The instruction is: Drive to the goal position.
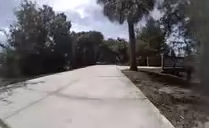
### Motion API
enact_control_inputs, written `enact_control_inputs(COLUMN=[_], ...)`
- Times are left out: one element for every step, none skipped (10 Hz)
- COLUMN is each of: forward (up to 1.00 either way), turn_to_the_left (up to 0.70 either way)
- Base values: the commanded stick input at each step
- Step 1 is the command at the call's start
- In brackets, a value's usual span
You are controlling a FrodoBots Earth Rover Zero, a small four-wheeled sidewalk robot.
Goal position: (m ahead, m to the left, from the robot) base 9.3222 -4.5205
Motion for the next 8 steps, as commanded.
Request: enact_control_inputs(forward=[0.85, 0.85, 0.85, 0.85, 0.85, 0.85, 0.85, 0.85], turn_to_the_left=[0.00, 0.00, 0.00, 0.00, 0.00, 0.00, 0.00, 0.00])
